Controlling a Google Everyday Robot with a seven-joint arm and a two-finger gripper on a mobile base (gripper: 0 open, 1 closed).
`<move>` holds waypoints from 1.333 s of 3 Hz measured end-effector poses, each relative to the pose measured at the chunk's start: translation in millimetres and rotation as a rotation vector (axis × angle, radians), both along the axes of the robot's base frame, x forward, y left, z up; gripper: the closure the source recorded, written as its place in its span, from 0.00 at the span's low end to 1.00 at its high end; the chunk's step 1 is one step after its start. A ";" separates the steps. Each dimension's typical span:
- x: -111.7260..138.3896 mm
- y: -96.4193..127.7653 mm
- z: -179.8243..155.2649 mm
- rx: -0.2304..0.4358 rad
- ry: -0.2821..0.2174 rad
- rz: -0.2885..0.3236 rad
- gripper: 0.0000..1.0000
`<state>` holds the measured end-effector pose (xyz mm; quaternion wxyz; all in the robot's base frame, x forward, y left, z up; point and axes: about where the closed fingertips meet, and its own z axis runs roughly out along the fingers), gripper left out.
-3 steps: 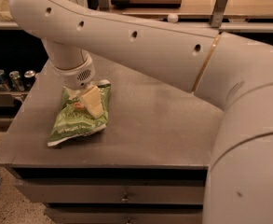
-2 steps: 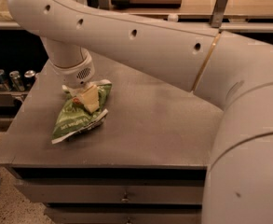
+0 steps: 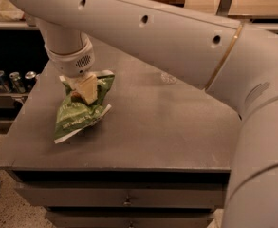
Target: Pick green jalapeno chip bag
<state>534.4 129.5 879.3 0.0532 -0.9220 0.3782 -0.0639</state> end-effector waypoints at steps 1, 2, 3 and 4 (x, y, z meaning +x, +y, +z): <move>-5.7 4.8 47.6 0.060 -0.071 0.031 1.00; -11.0 10.0 79.0 0.097 -0.114 0.059 1.00; -12.7 15.9 93.7 0.124 -0.125 0.080 1.00; -12.4 20.6 96.2 0.132 -0.117 0.098 1.00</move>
Offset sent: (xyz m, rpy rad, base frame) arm -0.0210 0.0104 0.1171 0.1194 -0.1481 0.0895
